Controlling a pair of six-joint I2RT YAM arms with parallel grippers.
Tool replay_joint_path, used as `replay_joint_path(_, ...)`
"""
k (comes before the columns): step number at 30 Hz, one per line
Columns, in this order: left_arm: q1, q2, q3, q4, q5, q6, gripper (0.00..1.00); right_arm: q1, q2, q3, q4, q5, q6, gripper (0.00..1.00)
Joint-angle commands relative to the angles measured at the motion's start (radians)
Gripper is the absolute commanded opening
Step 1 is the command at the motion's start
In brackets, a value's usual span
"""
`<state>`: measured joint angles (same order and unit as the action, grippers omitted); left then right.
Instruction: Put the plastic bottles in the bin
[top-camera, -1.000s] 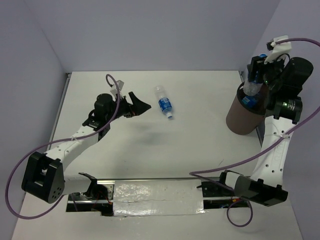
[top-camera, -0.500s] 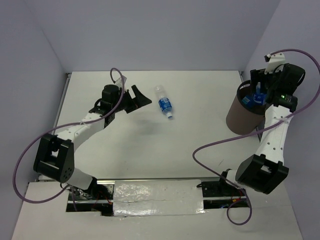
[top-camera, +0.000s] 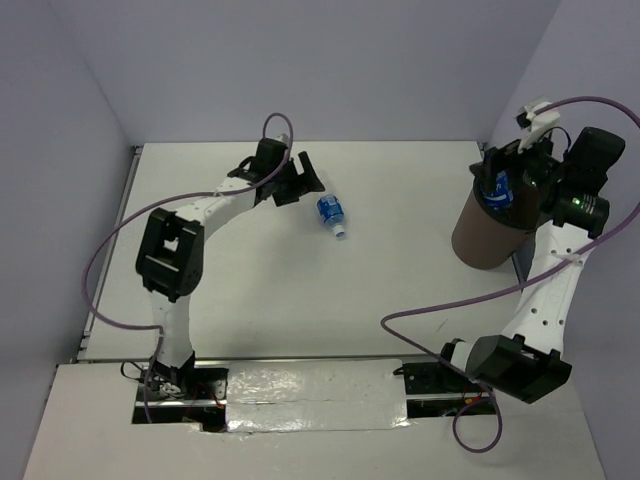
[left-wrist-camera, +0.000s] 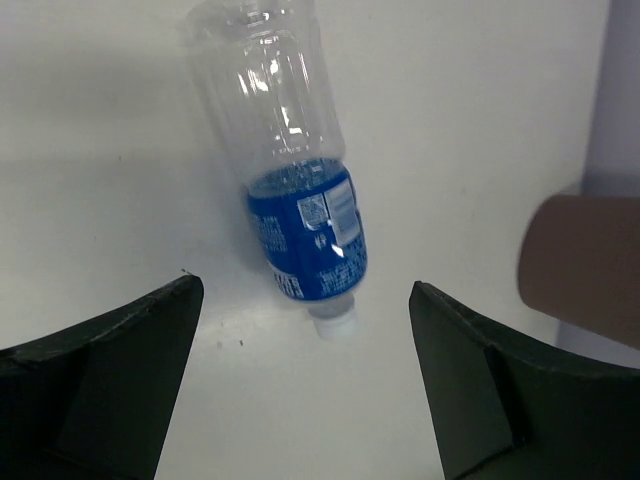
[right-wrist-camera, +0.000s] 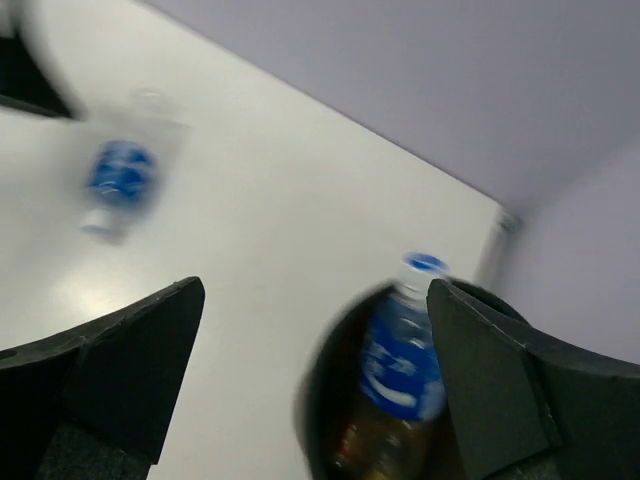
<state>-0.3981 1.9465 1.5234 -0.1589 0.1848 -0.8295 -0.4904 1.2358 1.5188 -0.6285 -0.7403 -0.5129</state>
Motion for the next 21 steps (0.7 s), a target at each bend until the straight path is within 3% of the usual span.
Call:
replay_joint_path(1, -0.047, 0.110, 0.176, -0.125, -0.097, 0.070, 0.97, 0.058, -0.021, 0.050, -0.255, -0.422, -0.189, 1.00)
replay_joint_path(3, -0.068, 0.195, 0.280, -0.160, -0.122, 0.085, 0.97, 0.119, -0.013, 0.035, -0.364, -0.410, -0.255, 1.00)
replay_joint_path(7, -0.091, 0.317, 0.427, -0.218, -0.178, 0.115, 0.99, 0.235, -0.053, -0.076, -0.352, -0.395, -0.256, 1.00)
replay_joint_path(16, -0.102, 0.466, 0.512, -0.192, -0.308, 0.064, 0.99, 0.309, -0.065, -0.196, -0.283, -0.419, -0.142, 1.00)
replay_joint_path(18, -0.102, 0.494, 0.534, -0.185, -0.285, 0.053, 0.95, 0.338, -0.061, -0.218, -0.251, -0.397, -0.110, 1.00)
replay_joint_path(21, -0.102, 0.496, 0.525, -0.143, -0.240, 0.038, 0.79, 0.406, -0.055, -0.291, -0.194, -0.335, 0.012, 1.00)
